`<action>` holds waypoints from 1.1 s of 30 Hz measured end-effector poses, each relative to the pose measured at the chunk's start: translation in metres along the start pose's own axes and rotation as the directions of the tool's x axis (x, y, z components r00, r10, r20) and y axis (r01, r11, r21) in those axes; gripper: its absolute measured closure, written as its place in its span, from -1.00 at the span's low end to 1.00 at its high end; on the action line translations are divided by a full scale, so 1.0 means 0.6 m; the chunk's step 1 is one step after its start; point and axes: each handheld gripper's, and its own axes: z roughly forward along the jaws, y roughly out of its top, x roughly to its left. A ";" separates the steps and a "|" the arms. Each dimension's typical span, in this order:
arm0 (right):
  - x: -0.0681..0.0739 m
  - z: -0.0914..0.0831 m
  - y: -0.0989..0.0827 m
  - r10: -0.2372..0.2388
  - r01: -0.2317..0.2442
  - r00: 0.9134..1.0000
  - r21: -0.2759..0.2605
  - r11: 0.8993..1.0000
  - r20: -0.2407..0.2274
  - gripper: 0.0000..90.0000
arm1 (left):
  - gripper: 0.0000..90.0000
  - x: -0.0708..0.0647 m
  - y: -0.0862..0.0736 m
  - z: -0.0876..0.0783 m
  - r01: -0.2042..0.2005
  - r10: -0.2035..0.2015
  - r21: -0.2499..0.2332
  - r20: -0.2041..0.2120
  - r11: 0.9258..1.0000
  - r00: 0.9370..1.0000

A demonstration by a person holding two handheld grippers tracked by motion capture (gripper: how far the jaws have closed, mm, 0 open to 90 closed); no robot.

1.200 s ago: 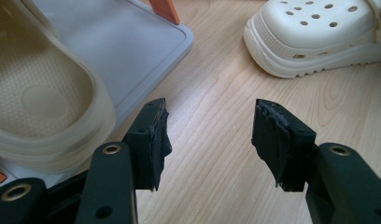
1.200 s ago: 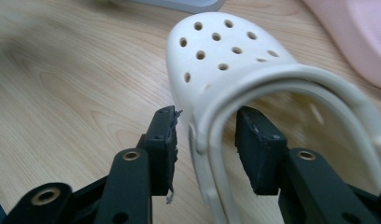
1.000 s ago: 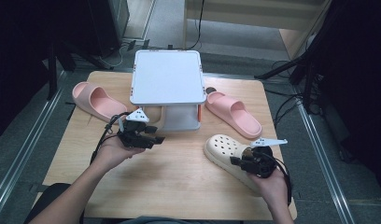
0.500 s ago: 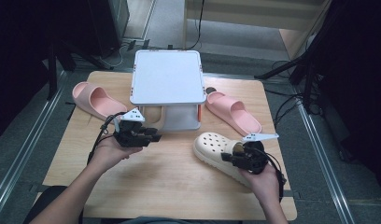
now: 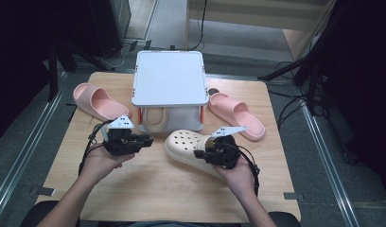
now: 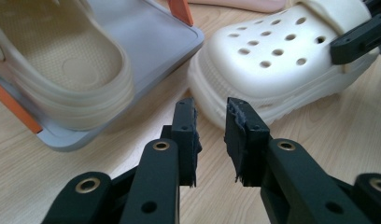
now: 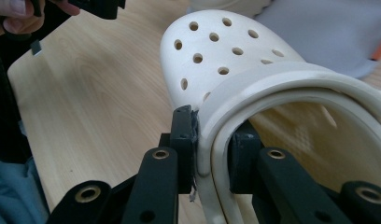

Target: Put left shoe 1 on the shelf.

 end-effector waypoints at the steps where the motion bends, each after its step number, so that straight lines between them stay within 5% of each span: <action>1: 0.000 0.000 0.000 0.000 0.000 1.000 0.000 1.000 0.000 0.71 | 0.63 -0.001 -0.002 -0.002 0.003 -0.003 0.002 0.000 1.000 1.000; 7: 0.015 0.045 0.014 -0.012 0.015 0.997 0.047 0.999 -0.074 0.70 | 0.64 -0.005 -0.014 -0.008 0.023 -0.023 -0.005 -0.017 1.000 1.000; 16: 0.024 0.090 0.014 -0.103 0.108 0.992 0.070 0.992 -0.075 0.69 | 0.61 -0.024 -0.026 0.015 0.008 -0.008 0.019 -0.015 1.000 1.000; 20: 0.023 0.083 0.015 -0.117 0.120 0.991 0.051 0.991 -0.071 0.46 | 0.60 -0.025 -0.027 0.019 0.016 -0.015 0.020 -0.008 1.000 1.000; 26: 0.017 0.044 0.014 -0.135 0.138 0.987 0.028 0.990 -0.083 0.43 | 0.60 -0.027 -0.027 0.020 0.028 -0.028 0.024 -0.009 0.999 1.000; 33: -0.010 0.008 0.005 -0.149 0.150 0.988 0.021 0.988 -0.040 0.93 | 0.75 -0.033 -0.027 0.026 0.023 -0.021 0.047 -0.042 0.999 0.999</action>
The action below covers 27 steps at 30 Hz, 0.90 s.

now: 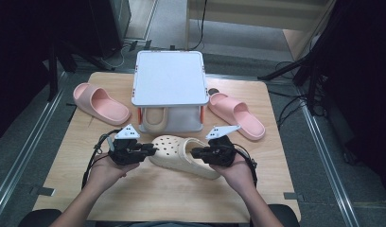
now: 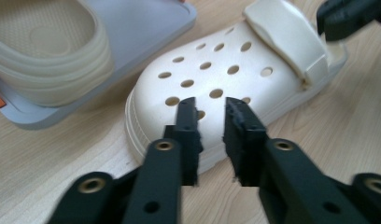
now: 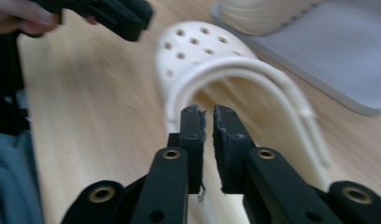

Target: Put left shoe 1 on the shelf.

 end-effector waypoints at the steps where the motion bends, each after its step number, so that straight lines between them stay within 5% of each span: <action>1: -0.007 -0.002 -0.001 0.006 -0.006 1.000 -0.001 1.000 0.008 0.97 | 0.84 0.000 0.000 0.001 0.003 -0.003 -0.001 0.006 1.000 1.000; 7: -0.053 -0.013 0.006 0.040 -0.038 0.998 -0.043 0.998 0.058 1.00 | 0.96 -0.010 -0.003 0.011 0.012 -0.012 0.006 0.007 1.000 1.000; 10: -0.067 -0.008 0.008 0.063 -0.060 0.997 -0.069 0.996 0.046 1.00 | 0.96 -0.013 -0.007 0.017 0.012 -0.012 0.023 0.010 1.000 1.000; 16: -0.083 0.017 0.023 0.008 -0.005 0.996 -0.045 0.999 0.084 1.00 | 0.95 -0.016 -0.015 0.026 0.020 -0.021 0.038 0.006 0.999 1.000; 27: -0.093 0.043 0.027 -0.031 0.030 0.998 0.017 0.999 0.061 1.00 | 0.93 -0.011 -0.026 0.033 0.015 -0.015 0.038 0.010 0.999 1.000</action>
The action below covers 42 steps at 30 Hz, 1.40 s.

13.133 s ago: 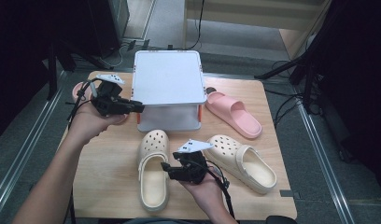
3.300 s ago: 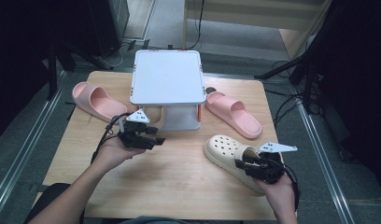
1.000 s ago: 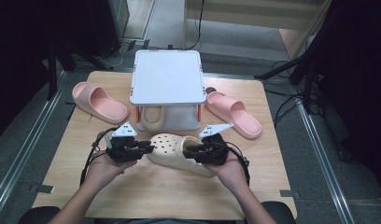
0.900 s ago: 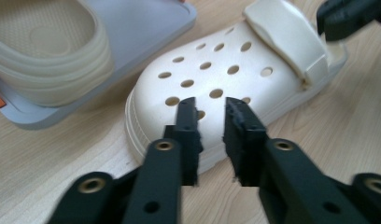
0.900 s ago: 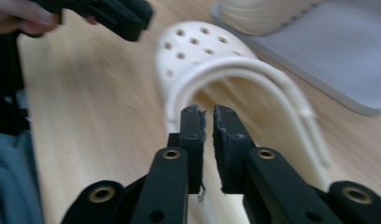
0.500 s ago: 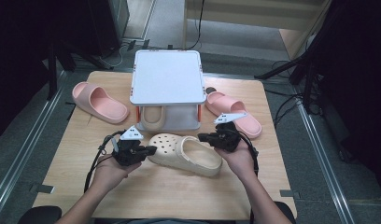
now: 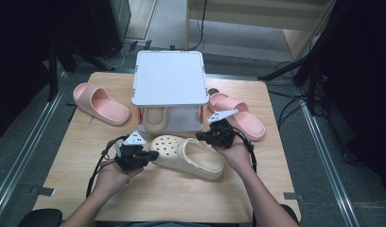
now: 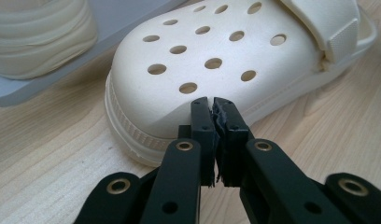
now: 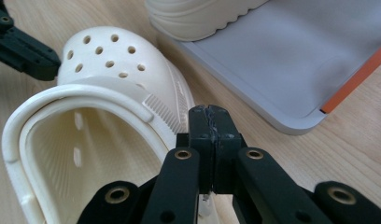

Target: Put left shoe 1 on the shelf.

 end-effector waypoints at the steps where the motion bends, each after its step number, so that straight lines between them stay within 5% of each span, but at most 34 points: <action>1: 0.002 -0.001 -0.001 -0.002 0.002 1.000 0.004 1.000 -0.002 1.00 | 0.93 0.001 0.000 0.001 0.006 -0.006 0.001 0.008 1.000 1.000; 15: 0.029 -0.029 -0.033 0.035 -0.036 0.999 0.007 0.999 0.030 0.99 | 0.86 0.007 0.020 0.024 -0.016 0.015 0.002 0.020 1.000 1.000; 28: 0.049 -0.050 -0.062 0.137 -0.136 0.989 -0.013 0.991 0.058 1.00 | 0.86 0.020 0.047 0.051 -0.013 0.013 0.002 0.065 1.000 0.998; 42: 0.073 -0.056 -0.072 0.156 -0.155 0.984 -0.022 0.988 0.089 0.99 | 0.87 0.025 0.070 0.072 -0.033 0.033 0.005 0.079 0.999 0.996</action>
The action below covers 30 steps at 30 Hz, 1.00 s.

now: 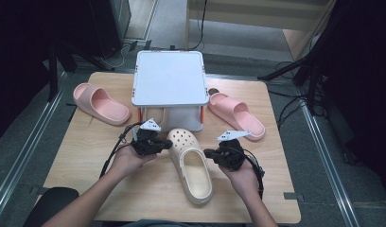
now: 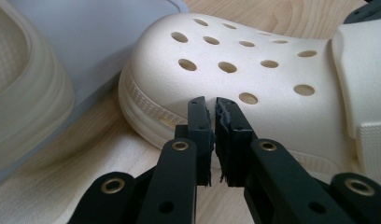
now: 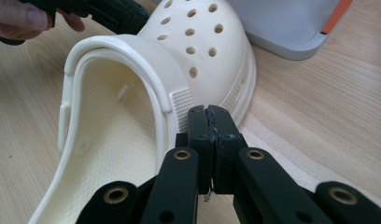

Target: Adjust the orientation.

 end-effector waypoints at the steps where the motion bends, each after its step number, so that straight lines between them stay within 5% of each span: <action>1: 0.001 0.000 0.000 0.003 -0.003 1.000 0.001 1.000 0.000 0.99 | 0.87 0.000 0.001 0.001 0.002 -0.002 0.000 -0.002 1.000 1.000; 14: 0.013 0.008 -0.001 0.008 -0.008 1.000 0.004 1.000 -0.002 0.97 | 0.85 0.007 0.010 0.008 -0.006 0.006 -0.005 -0.009 1.000 1.000; 19: 0.006 0.002 0.001 0.024 -0.024 1.000 -0.020 0.999 -0.016 0.93 | 0.57 0.016 0.013 0.005 0.007 -0.007 0.012 -0.016 1.000 1.000; 30: 0.023 -0.030 -0.003 0.062 -0.062 0.998 -0.084 0.995 -0.009 0.61 | 0.59 0.010 0.033 -0.050 0.024 -0.024 0.001 0.021 1.000 0.999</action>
